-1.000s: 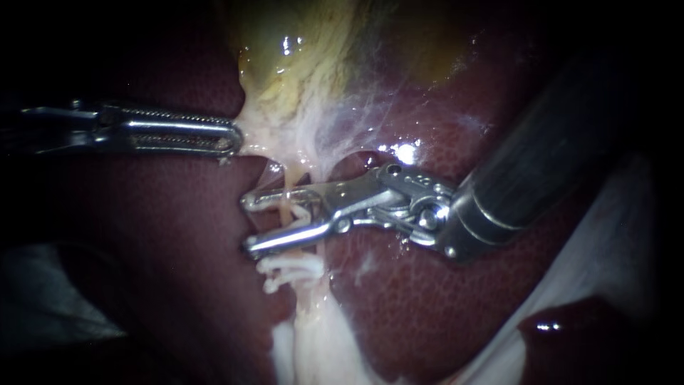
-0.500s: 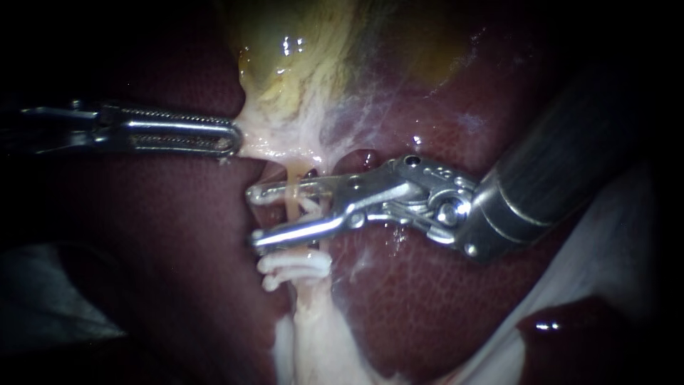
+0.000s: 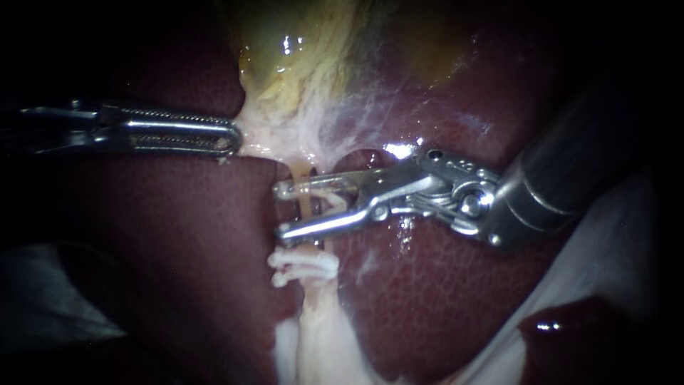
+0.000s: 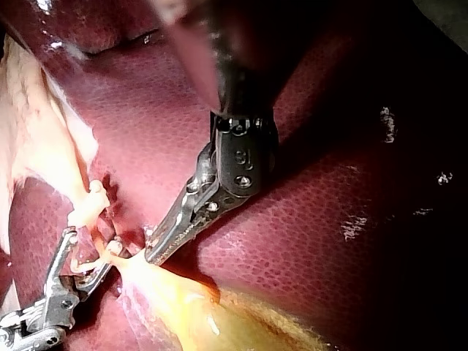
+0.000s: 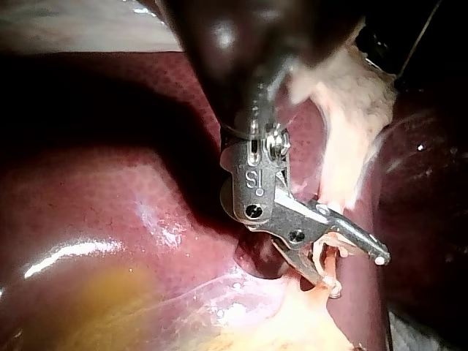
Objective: Clipping third clip left tube
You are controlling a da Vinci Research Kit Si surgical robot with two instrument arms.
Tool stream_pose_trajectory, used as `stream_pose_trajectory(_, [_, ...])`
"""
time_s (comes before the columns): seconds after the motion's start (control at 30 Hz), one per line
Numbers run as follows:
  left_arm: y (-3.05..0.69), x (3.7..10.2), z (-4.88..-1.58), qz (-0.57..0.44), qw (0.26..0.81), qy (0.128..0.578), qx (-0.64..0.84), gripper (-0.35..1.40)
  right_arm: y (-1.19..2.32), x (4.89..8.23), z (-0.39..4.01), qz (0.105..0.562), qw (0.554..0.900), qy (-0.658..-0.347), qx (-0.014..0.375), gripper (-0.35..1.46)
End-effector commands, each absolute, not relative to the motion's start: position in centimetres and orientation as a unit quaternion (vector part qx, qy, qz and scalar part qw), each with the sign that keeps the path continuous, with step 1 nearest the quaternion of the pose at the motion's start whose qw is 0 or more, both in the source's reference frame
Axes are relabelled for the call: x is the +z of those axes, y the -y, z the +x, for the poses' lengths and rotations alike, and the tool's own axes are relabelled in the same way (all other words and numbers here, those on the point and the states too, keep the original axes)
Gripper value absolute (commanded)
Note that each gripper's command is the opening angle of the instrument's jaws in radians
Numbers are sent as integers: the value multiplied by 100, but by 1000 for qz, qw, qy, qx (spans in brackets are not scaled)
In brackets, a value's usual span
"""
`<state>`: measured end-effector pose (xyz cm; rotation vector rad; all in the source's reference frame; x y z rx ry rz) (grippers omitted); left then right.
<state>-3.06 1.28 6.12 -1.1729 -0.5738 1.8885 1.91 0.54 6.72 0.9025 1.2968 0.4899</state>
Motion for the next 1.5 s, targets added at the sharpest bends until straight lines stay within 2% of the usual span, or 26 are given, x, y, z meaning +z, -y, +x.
stream_pose_trajectory(0.03, [-128,612,-306,-466,410,228,750,-35,-52,675,191,401,677,-577,217,46])
stream_pose_trajectory(0.3, [-128,612,-305,-466,410,228,750,-35,-45,694,193,391,697,-561,216,46])
stream_pose_trajectory(0.43, [-128,612,-305,-466,410,228,750,-35,-40,708,193,383,718,-539,215,46])
stream_pose_trajectory(0.57, [-128,612,-305,-466,410,228,750,-35,-36,718,191,379,728,-531,210,46])
stream_pose_trajectory(0.9, [-128,611,-303,-466,410,229,750,-35,-37,710,181,380,729,-531,206,46])
stream_pose_trajectory(1.5, [-128,611,-303,-466,410,229,750,-35,-39,699,190,395,703,-555,204,47])
